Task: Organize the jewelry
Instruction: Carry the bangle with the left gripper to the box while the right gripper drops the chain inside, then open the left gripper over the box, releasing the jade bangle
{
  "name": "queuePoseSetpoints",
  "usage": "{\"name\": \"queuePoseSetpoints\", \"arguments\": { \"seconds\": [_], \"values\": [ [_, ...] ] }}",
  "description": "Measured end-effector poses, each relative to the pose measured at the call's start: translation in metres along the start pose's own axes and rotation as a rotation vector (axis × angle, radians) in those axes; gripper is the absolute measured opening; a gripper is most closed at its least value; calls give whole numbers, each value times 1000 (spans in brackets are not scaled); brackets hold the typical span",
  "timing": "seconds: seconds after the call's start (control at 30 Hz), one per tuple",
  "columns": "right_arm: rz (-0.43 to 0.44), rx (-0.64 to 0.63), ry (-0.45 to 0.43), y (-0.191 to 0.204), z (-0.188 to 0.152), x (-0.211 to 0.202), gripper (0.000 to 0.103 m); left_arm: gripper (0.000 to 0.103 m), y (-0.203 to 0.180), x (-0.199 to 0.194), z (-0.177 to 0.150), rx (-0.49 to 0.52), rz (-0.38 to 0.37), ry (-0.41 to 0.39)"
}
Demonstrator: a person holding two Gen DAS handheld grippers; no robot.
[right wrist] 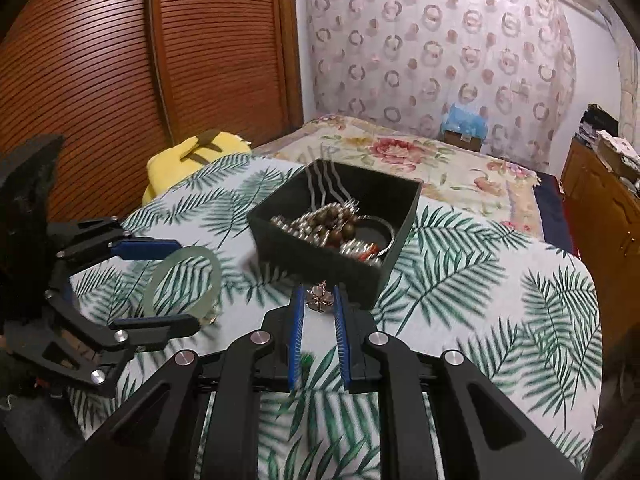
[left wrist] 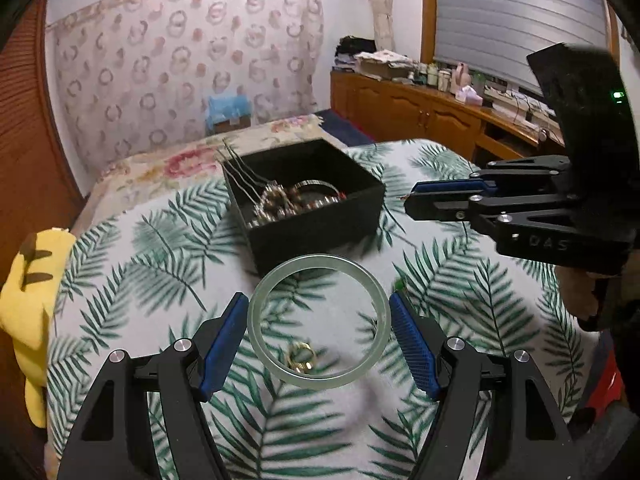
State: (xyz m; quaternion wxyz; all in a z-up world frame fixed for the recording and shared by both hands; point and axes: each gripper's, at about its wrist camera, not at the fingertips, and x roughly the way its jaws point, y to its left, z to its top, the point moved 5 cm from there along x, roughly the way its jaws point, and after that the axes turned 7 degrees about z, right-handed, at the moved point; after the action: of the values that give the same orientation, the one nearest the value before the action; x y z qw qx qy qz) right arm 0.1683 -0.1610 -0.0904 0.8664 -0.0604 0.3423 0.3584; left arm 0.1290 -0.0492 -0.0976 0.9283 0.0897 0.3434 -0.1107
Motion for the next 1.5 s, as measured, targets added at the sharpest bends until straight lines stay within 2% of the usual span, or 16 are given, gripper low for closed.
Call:
{"name": "queuePoseSetpoints", "arguments": {
  "seconds": [0.53,0.6,0.67,1.1,1.5],
  "values": [
    [3,38,-15,-25,44,40,18,69,16,22,47,-1,34,-25],
    [7,47,-24,-27,48,40,25,69,17,27,52,-2,39,-25],
    [7,49,-27,-29,49,41,27,69,18,31,56,-1,41,-26],
    [-40,90,-37,-48,33,26,27,69,24,63,78,-7,47,-5],
    [-40,114,-36,-51,8,9,27,69,21,94,89,-23,58,35]
  ]
}}
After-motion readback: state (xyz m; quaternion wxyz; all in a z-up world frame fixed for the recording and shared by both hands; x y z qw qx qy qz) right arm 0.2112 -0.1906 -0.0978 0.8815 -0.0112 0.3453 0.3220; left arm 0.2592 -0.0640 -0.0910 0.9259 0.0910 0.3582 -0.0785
